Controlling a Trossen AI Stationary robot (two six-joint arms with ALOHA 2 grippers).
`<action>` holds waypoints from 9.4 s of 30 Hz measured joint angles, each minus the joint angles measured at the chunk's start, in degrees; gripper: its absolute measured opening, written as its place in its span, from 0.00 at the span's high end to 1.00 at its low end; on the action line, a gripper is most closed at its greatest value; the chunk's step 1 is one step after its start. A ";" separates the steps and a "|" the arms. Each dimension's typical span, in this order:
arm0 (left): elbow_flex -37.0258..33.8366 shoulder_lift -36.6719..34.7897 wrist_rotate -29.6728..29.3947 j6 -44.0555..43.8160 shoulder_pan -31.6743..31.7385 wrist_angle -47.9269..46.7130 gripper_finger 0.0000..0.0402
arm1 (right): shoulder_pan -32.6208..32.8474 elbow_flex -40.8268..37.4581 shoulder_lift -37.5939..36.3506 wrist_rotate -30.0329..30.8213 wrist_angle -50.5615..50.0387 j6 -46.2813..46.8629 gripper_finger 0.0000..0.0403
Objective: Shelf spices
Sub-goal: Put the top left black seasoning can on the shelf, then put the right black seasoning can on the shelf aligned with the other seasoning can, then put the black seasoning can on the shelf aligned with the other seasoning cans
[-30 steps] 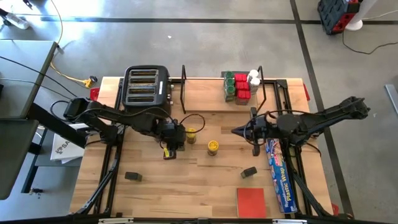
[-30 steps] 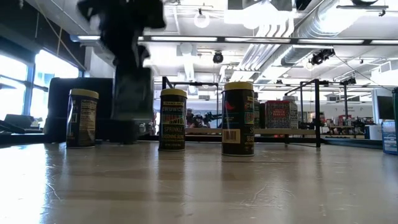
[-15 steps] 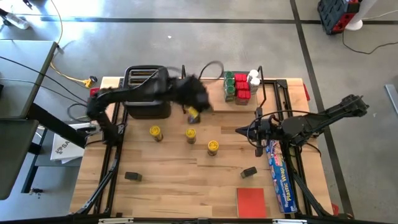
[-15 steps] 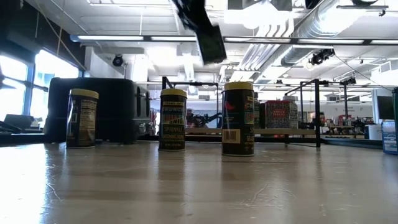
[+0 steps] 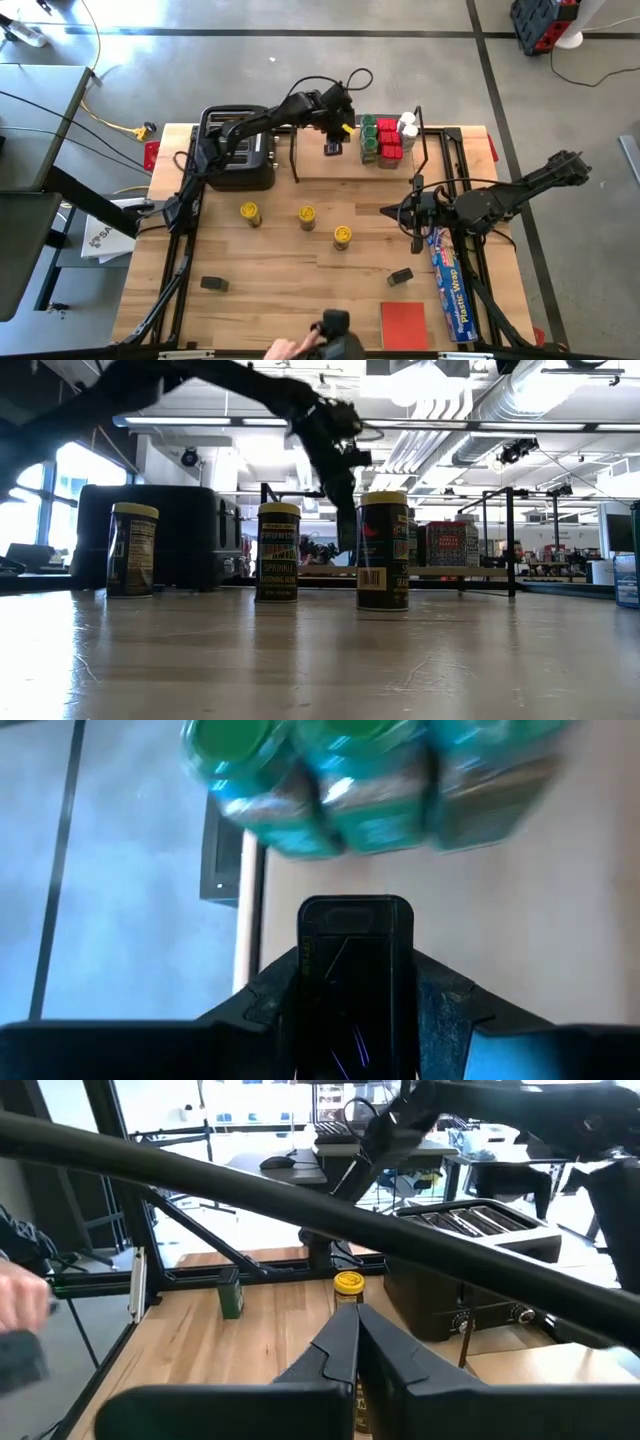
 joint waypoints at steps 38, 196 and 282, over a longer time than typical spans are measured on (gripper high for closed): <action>2.05 -5.03 6.49 -0.71 1.22 -1.84 0.48 | -0.04 0.05 0.32 0.98 -3.46 2.23 1.00; -72.96 -57.17 -38.70 -42.52 -44.62 22.62 0.65 | -50.49 69.20 71.67 -20.95 -71.39 -33.72 0.99; -70.23 -40.70 2.18 -79.48 -78.83 -11.41 0.56 | -12.90 19.87 31.09 -23.20 -11.53 -4.21 1.00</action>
